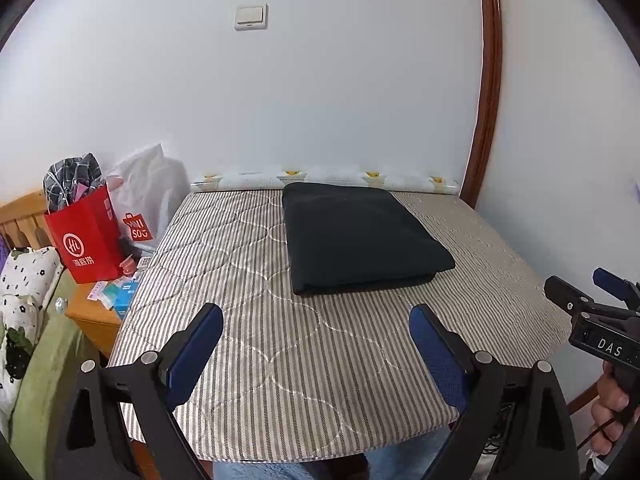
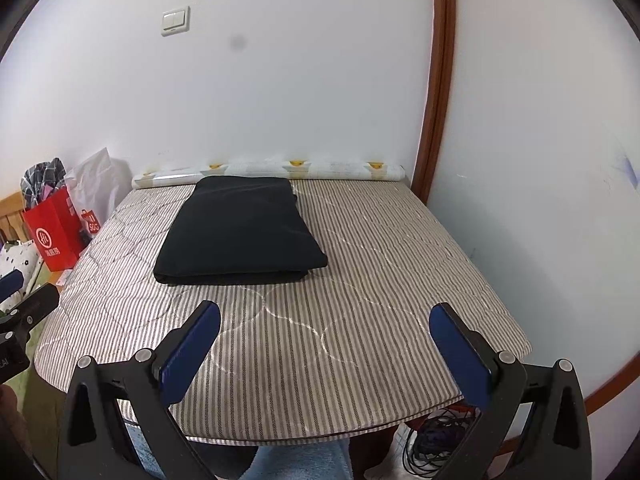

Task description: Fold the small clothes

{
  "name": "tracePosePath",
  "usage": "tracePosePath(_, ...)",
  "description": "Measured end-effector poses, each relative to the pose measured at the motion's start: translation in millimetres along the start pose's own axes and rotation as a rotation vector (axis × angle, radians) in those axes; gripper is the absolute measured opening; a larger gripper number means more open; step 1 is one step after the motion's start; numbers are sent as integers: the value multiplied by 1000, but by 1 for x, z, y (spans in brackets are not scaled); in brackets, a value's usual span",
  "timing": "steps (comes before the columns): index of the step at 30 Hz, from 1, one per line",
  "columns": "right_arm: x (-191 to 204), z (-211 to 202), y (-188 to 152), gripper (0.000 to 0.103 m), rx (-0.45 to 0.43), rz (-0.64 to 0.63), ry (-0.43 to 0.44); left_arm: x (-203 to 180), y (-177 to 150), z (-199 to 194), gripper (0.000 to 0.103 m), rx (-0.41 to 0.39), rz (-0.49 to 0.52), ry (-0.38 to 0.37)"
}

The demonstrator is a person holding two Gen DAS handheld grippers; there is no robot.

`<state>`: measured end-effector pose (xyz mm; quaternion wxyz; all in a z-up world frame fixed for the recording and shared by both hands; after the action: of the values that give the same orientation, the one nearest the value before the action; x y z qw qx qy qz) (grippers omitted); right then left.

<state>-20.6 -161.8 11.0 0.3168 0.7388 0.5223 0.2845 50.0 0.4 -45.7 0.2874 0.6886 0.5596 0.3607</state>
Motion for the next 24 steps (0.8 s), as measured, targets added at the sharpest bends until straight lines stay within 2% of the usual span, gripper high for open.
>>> tracePosePath(24,-6,-6,3,103,-13,-3,3,-8,1,0,94,6,6,-17)
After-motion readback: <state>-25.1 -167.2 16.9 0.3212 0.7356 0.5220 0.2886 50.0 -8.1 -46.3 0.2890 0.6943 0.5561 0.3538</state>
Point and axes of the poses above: each gripper's, at about its wrist camera, not at the fingertips, and z roughly the way its jaws point, x to its left, y to its top, the point moved 7 cm from there along z, roughly the way its jaws point, and after that the axes turned 15 degrees about z, right-handed, at the moved point
